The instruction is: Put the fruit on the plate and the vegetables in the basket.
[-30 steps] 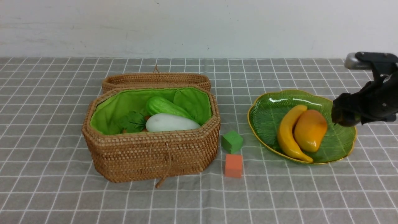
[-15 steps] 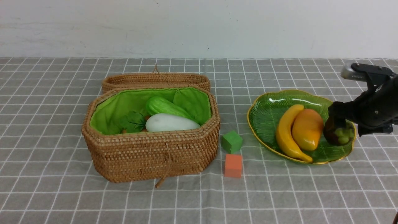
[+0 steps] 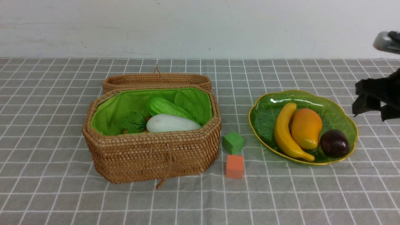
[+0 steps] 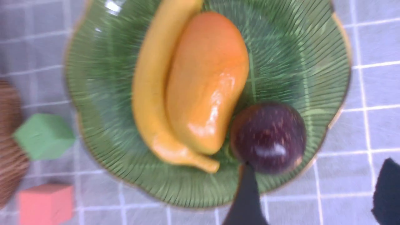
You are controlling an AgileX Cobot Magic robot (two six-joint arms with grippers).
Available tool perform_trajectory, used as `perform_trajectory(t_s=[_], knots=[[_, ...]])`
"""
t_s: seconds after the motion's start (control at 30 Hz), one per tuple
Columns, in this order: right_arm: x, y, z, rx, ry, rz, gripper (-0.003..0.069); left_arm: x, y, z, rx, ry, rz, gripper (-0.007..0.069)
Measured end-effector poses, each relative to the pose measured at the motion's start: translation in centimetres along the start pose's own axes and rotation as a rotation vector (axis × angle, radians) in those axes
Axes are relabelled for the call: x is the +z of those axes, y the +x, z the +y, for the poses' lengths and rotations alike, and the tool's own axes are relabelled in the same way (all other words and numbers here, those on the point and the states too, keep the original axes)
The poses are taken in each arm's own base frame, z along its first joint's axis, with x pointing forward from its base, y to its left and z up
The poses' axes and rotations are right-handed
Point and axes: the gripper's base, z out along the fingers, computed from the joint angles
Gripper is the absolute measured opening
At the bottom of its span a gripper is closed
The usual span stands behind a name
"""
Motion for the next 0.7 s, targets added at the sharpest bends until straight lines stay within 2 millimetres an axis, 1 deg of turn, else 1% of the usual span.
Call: perform_trajectory(t_s=[0.07, 0.1, 0.17, 0.2, 0.23, 0.27, 0.3, 0.37, 0.4, 0.47, 0.53, 0.57, 0.6, 0.67, 0.7], knots=[[-3.5, 2.6, 0.3, -0.009, -0.007, -0.037, 0.0411, 0.0, 0.0, 0.0, 0.0, 0.0, 0.0, 0.0176], [-4.3, 3.5, 0.4, -0.011, -0.009, -0.046, 0.0387, 0.0, 0.0, 0.0, 0.0, 0.0, 0.0, 0.0177], [-6.0, 6.0, 0.3, -0.026, -0.009, -0.064, 0.0307, 0.0, 0.0, 0.0, 0.0, 0.0, 0.0, 0.0179], [-6.3, 6.5, 0.3, -0.031, -0.01, -0.068, 0.0298, 0.0, 0.0, 0.0, 0.0, 0.0, 0.0, 0.0179], [-6.7, 7.3, 0.2, -0.043, -0.006, -0.073, 0.0262, 0.0, 0.0, 0.0, 0.0, 0.0, 0.0, 0.0179], [-6.9, 8.5, 0.1, -0.06, -0.001, -0.07, 0.0224, 0.0, 0.0, 0.0, 0.0, 0.0, 0.0, 0.0179], [-8.0, 10.7, -0.2, -0.104, 0.016, -0.104, 0.013, 0.0, 0.0, 0.0, 0.0, 0.0, 0.0, 0.0179], [-8.7, 12.4, -0.5, -0.151, 0.042, -0.159, 0.0038, 0.0, 0.0, 0.0, 0.0, 0.0, 0.0, 0.0179], [-9.0, 13.0, -0.6, -0.17, 0.052, -0.193, 0.0006, 0.0, 0.0, 0.0, 0.0, 0.0, 0.0, 0.0181], [-9.7, 14.4, -0.9, -0.199, 0.071, -0.276, -0.0015, 0.0, 0.0, 0.0, 0.0, 0.0, 0.0, 0.0183], [-10.3, 16.0, -1.1, -0.215, 0.084, -0.378, -0.0018, 0.0, 0.0, 0.0, 0.0, 0.0, 0.0, 0.0185], [-10.4, 16.1, -1.2, -0.216, 0.084, -0.386, -0.0018, 0.0, 0.0, 0.0, 0.0, 0.0, 0.0, 0.0185], [-10.6, 17.1, -1.3, -0.221, 0.085, -0.46, -0.0018, 0.0, 0.0, 0.0, 0.0, 0.0, 0.0, 0.0185], [-10.5, 17.7, -1.3, -0.223, 0.077, -0.484, -0.0018, 0.0, 0.0, 0.0, 0.0, 0.0, 0.0, 0.0185], [-10.4, 18.6, -1.1, -0.228, 0.049, -0.501, -0.0018, 0.0, 0.0, 0.0, 0.0, 0.0, 0.0, 0.0186]])
